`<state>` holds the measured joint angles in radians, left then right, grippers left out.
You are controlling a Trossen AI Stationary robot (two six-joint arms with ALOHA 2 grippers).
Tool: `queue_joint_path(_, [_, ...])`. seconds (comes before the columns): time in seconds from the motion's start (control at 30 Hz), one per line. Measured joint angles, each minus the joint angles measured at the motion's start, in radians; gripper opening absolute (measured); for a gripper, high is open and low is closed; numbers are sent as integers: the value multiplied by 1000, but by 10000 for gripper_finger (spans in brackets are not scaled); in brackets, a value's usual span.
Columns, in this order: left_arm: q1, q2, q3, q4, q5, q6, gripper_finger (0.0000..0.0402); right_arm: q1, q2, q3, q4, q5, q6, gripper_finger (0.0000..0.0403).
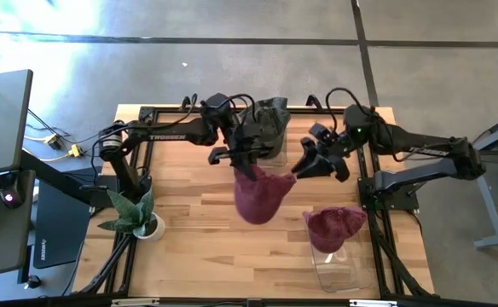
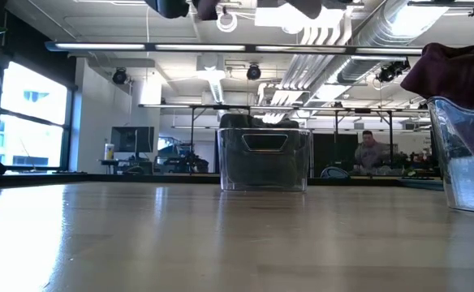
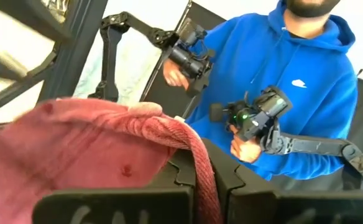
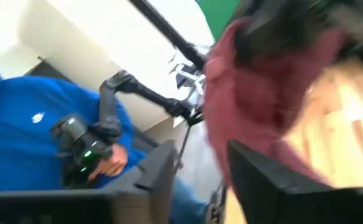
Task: Pick & Place hat
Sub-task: Put the red cap into the bottom transparent bin
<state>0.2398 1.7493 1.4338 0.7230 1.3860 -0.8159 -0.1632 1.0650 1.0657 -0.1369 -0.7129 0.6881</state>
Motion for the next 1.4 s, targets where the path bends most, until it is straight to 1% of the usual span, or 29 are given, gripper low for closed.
queue_joint_path(0.17, [-7,-1,0,-58,-5,0,2,-56,9,0,-13,12,-143,242])
queue_joint_path(0.27, [-6,-1,0,-101,-14,4,1,-66,40,0,-45,38,-232,270])
queue_joint_path(0.33, [-4,-1,0,-131,-24,11,1,-65,71,0,-53,26,-258,275])
queue_joint_path(0.47, [-4,-1,0,-241,-49,92,1,-44,144,0,-8,-77,-274,275])
queue_joint_path(0.6, [-5,-1,1,-441,-91,218,1,-23,204,-1,97,-184,-265,277])
queue_joint_path(0.7, [-5,-1,1,-608,-145,329,1,-5,236,-1,194,-271,-209,276])
queue_joint_path(0.8, [-5,-1,1,-726,-202,416,1,15,263,-1,271,-323,-144,273])
queue_joint_path(0.9, [-6,-1,2,-789,-222,453,1,29,267,-2,284,-367,-88,271])
queue_joint_path(1.0, [-6,-1,2,-795,-225,454,1,33,261,-2,264,-396,-76,271])
queue_joint_path(1.13, [-6,-1,2,-786,-230,448,1,24,249,-2,242,-373,-110,271])
queue_joint_path(1.27, [-12,-3,2,-782,-219,445,0,5,247,0,195,-251,-203,271])
queue_joint_path(1.4, [-25,-6,2,-779,-212,445,0,-5,248,0,41,-108,-348,271])
